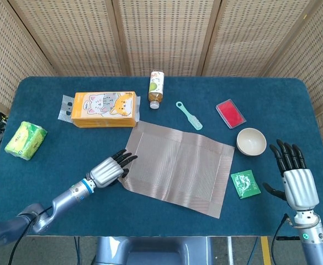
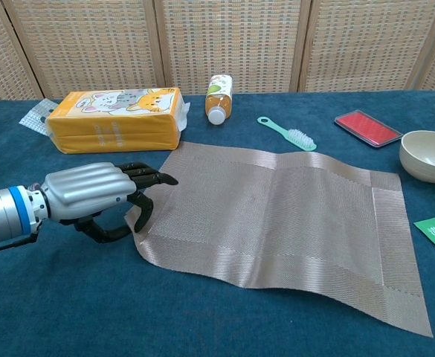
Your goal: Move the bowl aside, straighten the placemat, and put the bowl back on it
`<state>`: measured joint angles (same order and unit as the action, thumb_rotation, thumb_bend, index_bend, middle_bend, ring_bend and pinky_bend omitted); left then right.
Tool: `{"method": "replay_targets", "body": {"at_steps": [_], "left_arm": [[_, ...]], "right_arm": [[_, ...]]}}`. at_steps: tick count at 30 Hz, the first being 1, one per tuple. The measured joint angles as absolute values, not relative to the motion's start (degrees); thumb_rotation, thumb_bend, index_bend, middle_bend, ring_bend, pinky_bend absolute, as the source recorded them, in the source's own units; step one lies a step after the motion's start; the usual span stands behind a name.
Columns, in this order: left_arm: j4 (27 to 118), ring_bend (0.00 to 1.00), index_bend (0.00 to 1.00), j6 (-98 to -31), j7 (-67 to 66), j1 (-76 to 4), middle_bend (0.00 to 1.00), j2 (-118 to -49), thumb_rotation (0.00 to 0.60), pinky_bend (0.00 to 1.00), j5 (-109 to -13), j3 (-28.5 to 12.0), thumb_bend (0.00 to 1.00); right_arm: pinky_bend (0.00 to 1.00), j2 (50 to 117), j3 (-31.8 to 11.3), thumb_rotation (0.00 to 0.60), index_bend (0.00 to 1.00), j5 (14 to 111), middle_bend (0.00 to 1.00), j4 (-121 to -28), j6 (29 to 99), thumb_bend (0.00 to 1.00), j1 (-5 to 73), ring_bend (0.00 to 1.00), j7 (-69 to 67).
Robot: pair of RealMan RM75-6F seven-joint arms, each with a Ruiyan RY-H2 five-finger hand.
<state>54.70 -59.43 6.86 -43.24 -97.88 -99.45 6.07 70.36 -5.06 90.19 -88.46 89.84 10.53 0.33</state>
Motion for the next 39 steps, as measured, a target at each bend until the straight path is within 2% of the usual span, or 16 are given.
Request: {"method": "replay_targets", "body": {"at_steps": [3,9,15,26,39], "left_arm": [[54.99,0.00,0.76,-60.27,7.01,-43.10,0.00,-97.96,0.600,0.00,-99.59,6.15,0.53],[58.04,0.00,0.78,-61.29,4.12,-42.33,0.00,-96.65,0.600,0.00,-99.82,6.68,0.53],[66.53,0.00,0.78,-61.49,-5.60,-39.89,0.00,-93.58,0.600,0.00,-97.82,6.89,0.53],[88.24,0.00,0.78,-60.69,-31.80,-33.30,0.00,-86.53,0.600,0.00,-88.01,7.12,0.53],[98.95,0.00,0.78,-61.14,-41.31,-29.01,0.00,-81.40,0.600,0.00,-84.80,10.38,0.53]], "right_arm": [[0.00,70.32,-5.13,0.600,0.00,90.37,0.00,-88.46,89.91,0.00,10.46,0.00,0.23],[0.00,70.18,-5.16,0.600,0.00,90.95,0.00,-88.59,90.10,0.00,10.29,0.00,0.14],[0.00,69.86,-5.05,0.600,0.00,91.79,0.00,-89.06,90.63,0.00,9.98,0.00,-0.02],[0.00,69.22,-4.94,0.600,0.00,92.98,0.00,-89.92,91.62,0.00,9.43,0.00,-0.23],[0.00,68.87,-4.98,0.600,0.01,93.65,0.00,-90.37,91.90,0.00,9.14,0.00,-0.28]]}}
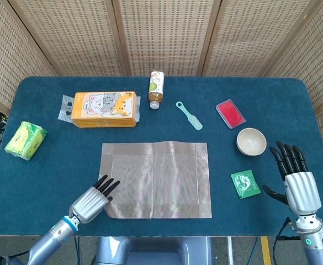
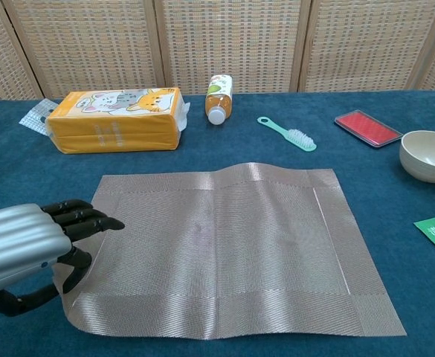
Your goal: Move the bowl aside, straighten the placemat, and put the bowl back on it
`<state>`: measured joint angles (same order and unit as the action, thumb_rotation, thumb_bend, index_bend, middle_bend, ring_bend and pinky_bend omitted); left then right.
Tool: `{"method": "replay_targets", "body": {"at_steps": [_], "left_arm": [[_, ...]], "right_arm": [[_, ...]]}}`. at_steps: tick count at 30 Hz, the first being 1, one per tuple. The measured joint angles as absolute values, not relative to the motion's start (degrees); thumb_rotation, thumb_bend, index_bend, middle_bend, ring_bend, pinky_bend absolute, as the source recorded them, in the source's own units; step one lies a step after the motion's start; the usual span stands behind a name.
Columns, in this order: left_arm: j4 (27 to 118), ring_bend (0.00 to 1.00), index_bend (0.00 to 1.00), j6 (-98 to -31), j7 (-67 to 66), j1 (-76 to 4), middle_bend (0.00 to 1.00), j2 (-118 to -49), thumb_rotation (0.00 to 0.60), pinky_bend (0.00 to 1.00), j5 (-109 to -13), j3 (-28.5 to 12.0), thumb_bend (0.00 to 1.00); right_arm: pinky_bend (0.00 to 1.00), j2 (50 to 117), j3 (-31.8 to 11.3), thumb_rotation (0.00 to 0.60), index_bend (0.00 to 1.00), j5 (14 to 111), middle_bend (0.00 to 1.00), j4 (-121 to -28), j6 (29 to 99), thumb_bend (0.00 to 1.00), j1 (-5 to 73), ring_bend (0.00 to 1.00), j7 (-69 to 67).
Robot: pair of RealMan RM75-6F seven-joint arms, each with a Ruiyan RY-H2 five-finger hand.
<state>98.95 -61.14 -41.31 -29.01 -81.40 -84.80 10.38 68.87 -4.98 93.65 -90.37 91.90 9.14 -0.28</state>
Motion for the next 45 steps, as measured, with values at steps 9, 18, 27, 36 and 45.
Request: {"method": "replay_targets", "body": {"at_steps": [9,18,27,36,45], "left_arm": [[99.95,0.00,0.78,-60.33,-41.71,-28.60,0.00,-80.24,0.600,0.00,-84.88,10.77,0.53],[99.97,0.00,0.07,-59.50,-42.08,-28.45,0.00,-79.83,0.600,0.00,-84.49,10.41,0.03],[101.46,0.00,0.00,-60.79,-34.27,-28.18,0.00,-75.73,0.600,0.00,-86.43,10.50,0.00],[100.95,0.00,0.00,-68.97,-17.53,-26.49,0.00,-67.60,0.600,0.00,-87.91,7.26,0.00],[90.38,0.00,0.00,-67.21,-6.29,-27.41,0.00,-66.39,0.600,0.00,-74.71,-1.90,0.00]], "right_arm": [[0.00,68.92,-5.01,0.600,0.01,93.79,0.00,-90.48,91.79,0.00,9.07,0.00,0.03],[0.00,68.89,-5.12,0.600,0.01,93.79,0.00,-90.53,91.72,0.00,8.99,0.00,0.03],[0.00,68.90,-5.10,0.600,0.01,93.92,0.00,-90.55,91.57,0.00,8.95,0.00,0.19],[0.00,68.99,-4.93,0.600,0.02,94.39,0.00,-90.82,91.49,0.00,8.94,0.00,0.70],[0.00,69.28,-4.99,0.600,0.03,94.14,0.00,-90.73,90.96,0.00,9.08,0.00,1.40]]}}
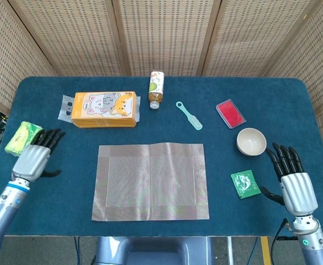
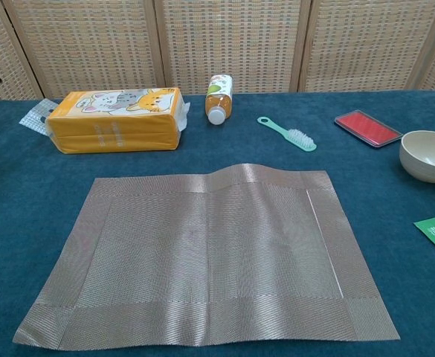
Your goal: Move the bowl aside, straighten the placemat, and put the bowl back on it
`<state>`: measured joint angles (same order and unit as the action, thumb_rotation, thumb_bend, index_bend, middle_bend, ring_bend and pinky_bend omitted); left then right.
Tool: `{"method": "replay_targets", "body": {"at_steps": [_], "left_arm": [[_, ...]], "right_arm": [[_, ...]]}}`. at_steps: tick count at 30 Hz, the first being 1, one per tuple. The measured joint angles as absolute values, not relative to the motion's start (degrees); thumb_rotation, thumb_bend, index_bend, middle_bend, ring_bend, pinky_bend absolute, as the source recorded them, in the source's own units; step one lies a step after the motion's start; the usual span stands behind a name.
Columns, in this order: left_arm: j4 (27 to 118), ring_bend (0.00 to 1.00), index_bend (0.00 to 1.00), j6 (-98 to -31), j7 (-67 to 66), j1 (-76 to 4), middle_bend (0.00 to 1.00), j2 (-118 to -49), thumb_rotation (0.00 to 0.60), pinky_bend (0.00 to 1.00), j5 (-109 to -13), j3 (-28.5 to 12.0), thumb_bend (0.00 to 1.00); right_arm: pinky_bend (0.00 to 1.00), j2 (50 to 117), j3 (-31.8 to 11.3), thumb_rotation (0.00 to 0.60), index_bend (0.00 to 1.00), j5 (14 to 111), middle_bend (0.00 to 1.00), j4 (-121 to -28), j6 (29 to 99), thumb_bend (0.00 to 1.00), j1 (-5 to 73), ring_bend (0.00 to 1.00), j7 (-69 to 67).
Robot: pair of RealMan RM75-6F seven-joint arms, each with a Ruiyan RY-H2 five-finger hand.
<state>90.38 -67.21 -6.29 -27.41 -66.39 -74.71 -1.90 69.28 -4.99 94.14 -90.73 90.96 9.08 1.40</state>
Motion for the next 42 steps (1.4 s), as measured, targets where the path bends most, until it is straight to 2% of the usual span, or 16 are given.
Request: {"method": "replay_targets", "body": {"at_steps": [4,8,17,21,28,34,38,40,42], "left_arm": [[87.60,0.00,0.00,-66.37,-5.02,-27.26,0.00,-66.52,0.600,0.00,-68.21,-5.33,0.00],[88.45,0.00,0.00,-70.23,-5.66,-25.51,0.00,-66.66,0.600,0.00,-66.10,-6.78,0.00],[93.87,0.00,0.00,-79.46,-9.13,-21.03,0.00,-66.15,0.600,0.00,-66.96,-7.87,0.00],[95.06,0.00,0.00,-80.59,-10.25,-20.13,0.00,-65.74,0.600,0.00,-67.86,-7.96,0.00],[96.71,0.00,0.00,-81.38,-11.52,-19.35,0.00,-65.40,0.600,0.00,-68.89,-8.04,0.00],[97.59,0.00,0.00,-81.79,-12.61,-18.96,0.00,-65.37,0.600,0.00,-69.82,-7.98,0.00],[98.12,0.00,0.00,-82.02,-13.20,-18.65,0.00,-65.35,0.600,0.00,-70.41,-7.99,0.00],[98.25,0.00,0.00,-82.01,-13.32,-18.53,0.00,-65.35,0.600,0.00,-70.46,-8.09,0.00],[98.29,0.00,0.00,-81.94,-13.40,-18.46,0.00,-65.36,0.600,0.00,-70.45,-8.18,0.00]], "right_arm": [[0.00,69.76,-5.47,0.600,0.03,92.30,0.00,-89.73,88.76,0.00,9.76,0.00,1.89],[0.00,70.28,-6.20,0.600,0.03,89.42,0.00,-88.34,84.06,0.00,11.45,0.00,3.11],[0.00,71.86,-9.28,0.600,0.06,76.87,0.00,-83.87,66.88,0.00,18.20,0.00,6.78],[0.00,74.07,-10.62,0.600,0.08,70.73,0.00,-79.55,60.22,0.00,21.47,0.00,8.18],[0.00,79.48,-12.43,0.600,0.13,64.57,0.00,-70.07,53.55,0.00,26.15,0.00,10.72],[0.00,83.63,-13.21,0.600,0.21,61.61,0.00,-64.43,49.69,0.00,29.29,0.00,11.91],[0.00,85.39,-13.12,0.600,0.30,61.56,0.00,-62.22,49.09,0.00,30.30,0.00,11.75],[0.00,86.18,-13.07,0.600,0.34,61.66,0.00,-60.99,48.97,0.04,30.67,0.00,11.54],[0.00,87.05,-13.03,0.600,0.41,61.69,0.00,-59.45,48.77,0.17,31.05,0.00,11.38]]}}
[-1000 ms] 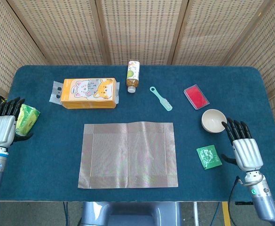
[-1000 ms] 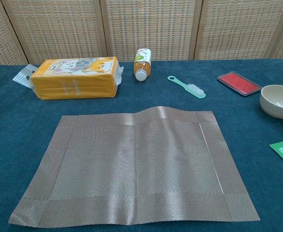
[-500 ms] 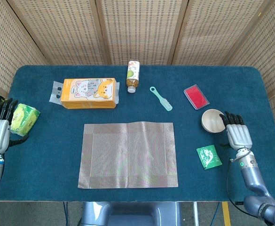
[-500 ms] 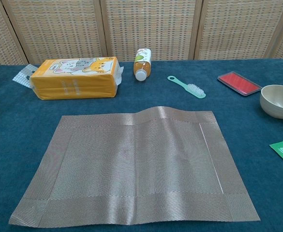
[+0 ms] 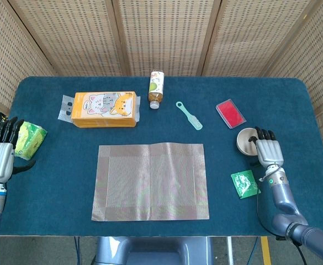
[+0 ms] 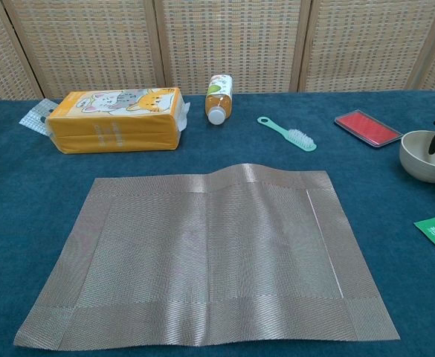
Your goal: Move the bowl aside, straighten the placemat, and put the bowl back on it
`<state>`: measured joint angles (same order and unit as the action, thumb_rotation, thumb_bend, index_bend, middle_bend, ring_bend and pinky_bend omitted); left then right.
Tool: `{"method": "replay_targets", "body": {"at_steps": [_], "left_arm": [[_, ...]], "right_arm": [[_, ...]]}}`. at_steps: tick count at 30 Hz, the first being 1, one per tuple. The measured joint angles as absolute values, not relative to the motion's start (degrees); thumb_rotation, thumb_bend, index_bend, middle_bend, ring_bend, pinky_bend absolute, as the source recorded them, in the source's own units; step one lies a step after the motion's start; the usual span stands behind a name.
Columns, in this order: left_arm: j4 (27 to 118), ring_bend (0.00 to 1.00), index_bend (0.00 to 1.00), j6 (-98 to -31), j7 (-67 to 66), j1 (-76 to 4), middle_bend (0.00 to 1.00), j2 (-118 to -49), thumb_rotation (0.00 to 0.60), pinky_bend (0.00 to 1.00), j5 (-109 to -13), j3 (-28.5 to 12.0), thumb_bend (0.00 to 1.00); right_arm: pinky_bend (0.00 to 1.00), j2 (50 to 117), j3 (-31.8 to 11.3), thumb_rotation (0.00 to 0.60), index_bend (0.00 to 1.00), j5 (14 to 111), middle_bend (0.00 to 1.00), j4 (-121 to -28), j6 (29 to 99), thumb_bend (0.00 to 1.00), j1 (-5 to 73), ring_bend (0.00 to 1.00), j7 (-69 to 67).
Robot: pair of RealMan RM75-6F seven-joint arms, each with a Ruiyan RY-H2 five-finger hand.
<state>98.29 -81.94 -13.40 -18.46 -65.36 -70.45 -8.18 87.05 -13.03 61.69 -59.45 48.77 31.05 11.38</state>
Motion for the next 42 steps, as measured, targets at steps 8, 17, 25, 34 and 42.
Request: {"method": "replay_targets", "body": {"at_steps": [8,17,25,34,42], "left_arm": [[98.53,0.00,0.00,-81.97,-14.05,-18.13,0.00,-65.53,0.600,0.00,-71.02,-8.28,0.00],[98.78,0.00,0.00,-81.75,-14.59,-17.93,0.00,-65.72,0.600,0.00,-71.40,-8.51,0.00],[98.84,0.00,0.00,-81.13,-14.79,-17.90,0.00,-65.84,0.600,0.00,-71.50,-8.72,0.00],[99.12,0.00,0.00,-80.07,-15.14,-17.94,0.00,-65.91,0.600,0.00,-71.90,-8.54,0.00],[99.16,0.00,0.00,-80.32,-16.06,-17.74,0.00,-66.01,0.600,0.00,-71.79,-8.90,0.00]], "right_arm": [[0.00,90.65,-12.96,0.600,0.63,62.14,0.00,-53.49,48.55,0.51,32.00,0.00,9.21],[0.00,91.53,-12.34,0.600,0.70,64.68,0.00,-51.71,50.26,0.54,32.20,0.00,7.45],[0.00,88.17,-11.86,0.600,0.70,69.50,0.00,-59.24,56.03,0.54,31.52,0.00,6.14],[0.00,78.14,-10.81,0.600,0.70,78.85,0.00,-80.12,57.98,0.54,34.06,0.00,9.36],[0.00,74.25,-11.34,0.600,0.70,80.25,0.00,-93.14,45.12,0.54,45.49,0.00,17.88]]}}
